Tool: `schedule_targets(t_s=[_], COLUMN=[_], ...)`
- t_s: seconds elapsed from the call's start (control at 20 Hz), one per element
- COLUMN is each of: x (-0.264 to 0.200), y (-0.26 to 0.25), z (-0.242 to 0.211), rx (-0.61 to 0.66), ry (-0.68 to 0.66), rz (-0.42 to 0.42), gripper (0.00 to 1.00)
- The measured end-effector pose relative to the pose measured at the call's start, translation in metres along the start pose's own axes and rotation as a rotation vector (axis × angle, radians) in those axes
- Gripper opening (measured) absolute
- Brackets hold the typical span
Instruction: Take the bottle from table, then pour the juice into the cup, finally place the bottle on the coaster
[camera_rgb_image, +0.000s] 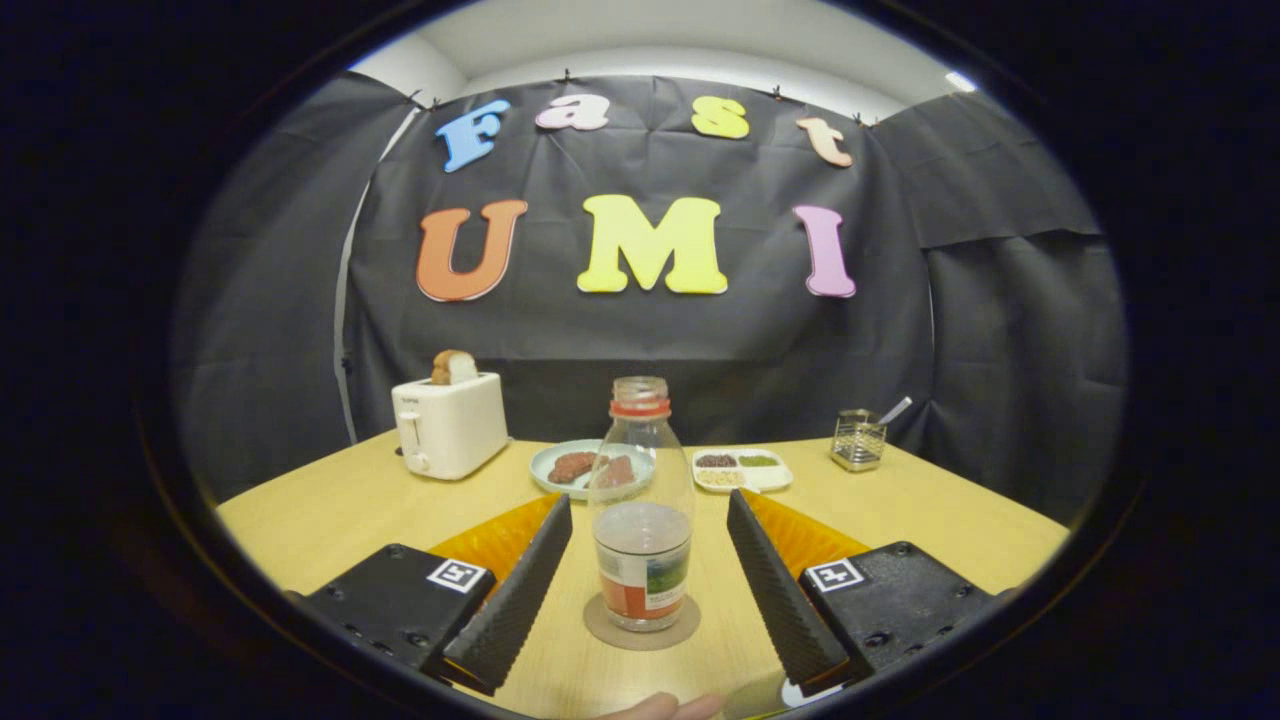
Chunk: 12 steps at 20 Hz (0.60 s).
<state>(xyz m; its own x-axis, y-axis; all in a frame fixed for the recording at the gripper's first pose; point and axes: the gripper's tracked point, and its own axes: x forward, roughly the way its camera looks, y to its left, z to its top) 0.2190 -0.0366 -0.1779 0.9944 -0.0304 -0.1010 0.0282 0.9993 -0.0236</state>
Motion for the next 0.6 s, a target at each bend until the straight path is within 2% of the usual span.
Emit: schedule_targets(t_s=[0.6], x=[-0.115], y=[0.004], z=[0.098], rx=[-0.017], ry=[-0.105], rz=[0.017], gripper=[1.0])
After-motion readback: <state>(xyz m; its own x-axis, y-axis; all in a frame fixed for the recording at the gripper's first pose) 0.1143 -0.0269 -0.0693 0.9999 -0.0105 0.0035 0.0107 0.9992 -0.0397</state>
